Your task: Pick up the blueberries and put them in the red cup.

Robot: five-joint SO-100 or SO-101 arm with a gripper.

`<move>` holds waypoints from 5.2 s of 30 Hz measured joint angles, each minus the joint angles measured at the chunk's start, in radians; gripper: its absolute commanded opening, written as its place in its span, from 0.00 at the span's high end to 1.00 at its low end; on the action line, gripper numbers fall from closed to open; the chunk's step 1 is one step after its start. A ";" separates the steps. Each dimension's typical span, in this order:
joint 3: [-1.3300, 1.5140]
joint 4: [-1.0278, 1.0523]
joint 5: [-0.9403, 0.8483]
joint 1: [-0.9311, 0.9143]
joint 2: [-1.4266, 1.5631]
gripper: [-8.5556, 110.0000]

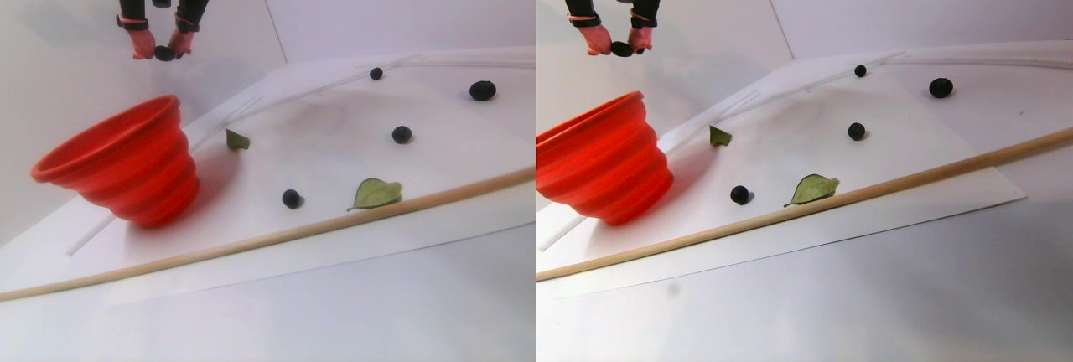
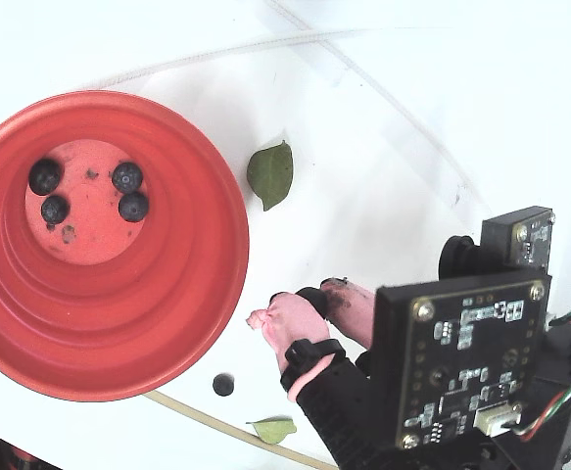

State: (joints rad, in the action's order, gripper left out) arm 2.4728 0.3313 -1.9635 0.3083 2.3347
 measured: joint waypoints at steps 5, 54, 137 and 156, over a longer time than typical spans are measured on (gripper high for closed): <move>-0.002 0.014 0.000 0.055 0.011 0.84; 0.026 -0.080 0.061 0.052 -0.094 0.78; 0.241 -0.149 -0.206 -0.394 -0.224 0.79; 0.230 -0.348 -0.288 -0.434 -0.393 0.78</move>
State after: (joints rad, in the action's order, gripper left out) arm 2.7029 -0.0169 -2.2519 -0.1258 1.9420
